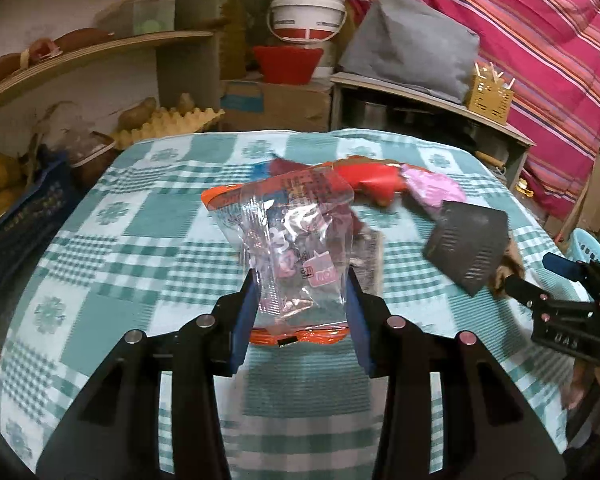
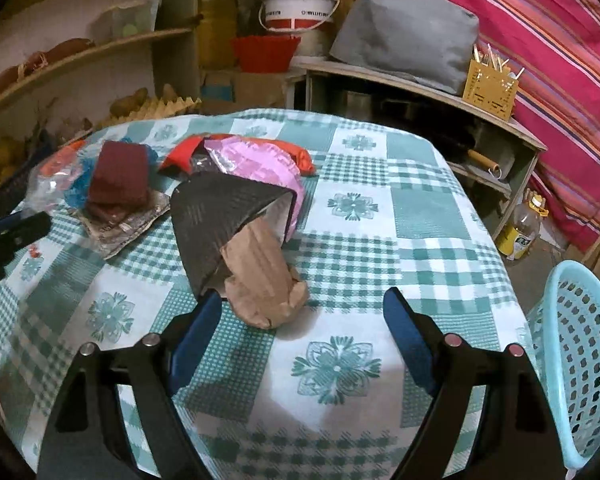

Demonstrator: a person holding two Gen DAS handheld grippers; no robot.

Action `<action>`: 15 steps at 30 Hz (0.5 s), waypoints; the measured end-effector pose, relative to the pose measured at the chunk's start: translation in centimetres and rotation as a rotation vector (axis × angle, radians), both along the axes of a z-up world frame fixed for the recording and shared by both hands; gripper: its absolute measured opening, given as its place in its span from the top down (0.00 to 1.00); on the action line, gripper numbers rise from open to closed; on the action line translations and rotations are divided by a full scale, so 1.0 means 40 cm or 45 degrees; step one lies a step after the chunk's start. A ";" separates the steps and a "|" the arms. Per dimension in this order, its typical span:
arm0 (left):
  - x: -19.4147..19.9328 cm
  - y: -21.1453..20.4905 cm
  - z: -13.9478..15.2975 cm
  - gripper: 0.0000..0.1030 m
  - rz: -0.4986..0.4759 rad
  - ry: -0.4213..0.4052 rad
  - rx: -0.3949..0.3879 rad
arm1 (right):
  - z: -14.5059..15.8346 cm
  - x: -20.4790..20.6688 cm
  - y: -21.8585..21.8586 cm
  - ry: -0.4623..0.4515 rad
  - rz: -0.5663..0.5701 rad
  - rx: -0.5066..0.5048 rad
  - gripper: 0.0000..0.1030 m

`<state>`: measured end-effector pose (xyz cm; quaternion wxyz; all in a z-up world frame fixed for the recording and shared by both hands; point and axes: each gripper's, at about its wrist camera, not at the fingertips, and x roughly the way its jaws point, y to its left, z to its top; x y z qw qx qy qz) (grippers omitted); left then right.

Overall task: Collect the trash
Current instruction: 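Grasp the brown stocking with the right tool while the left tool holds the bag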

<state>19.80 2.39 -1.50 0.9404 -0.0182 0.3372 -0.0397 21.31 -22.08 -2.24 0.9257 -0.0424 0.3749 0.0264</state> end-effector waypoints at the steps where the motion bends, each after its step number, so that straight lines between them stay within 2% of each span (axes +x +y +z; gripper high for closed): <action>1: -0.002 0.013 -0.002 0.61 0.007 0.000 -0.001 | -0.003 0.005 0.004 0.009 0.003 -0.005 0.22; 4: -0.005 0.043 -0.006 0.61 0.024 0.002 -0.006 | -0.008 0.015 0.013 0.026 0.010 -0.018 0.25; 6: -0.007 0.057 -0.007 0.61 0.031 0.002 -0.013 | -0.011 0.024 0.016 0.040 0.019 -0.013 0.38; 11: -0.008 0.067 -0.001 0.61 0.033 -0.009 -0.026 | -0.019 0.033 0.021 0.068 0.060 0.016 0.56; 15: -0.010 0.061 0.002 0.61 0.026 -0.015 -0.028 | -0.017 0.028 0.019 0.063 0.060 0.024 0.58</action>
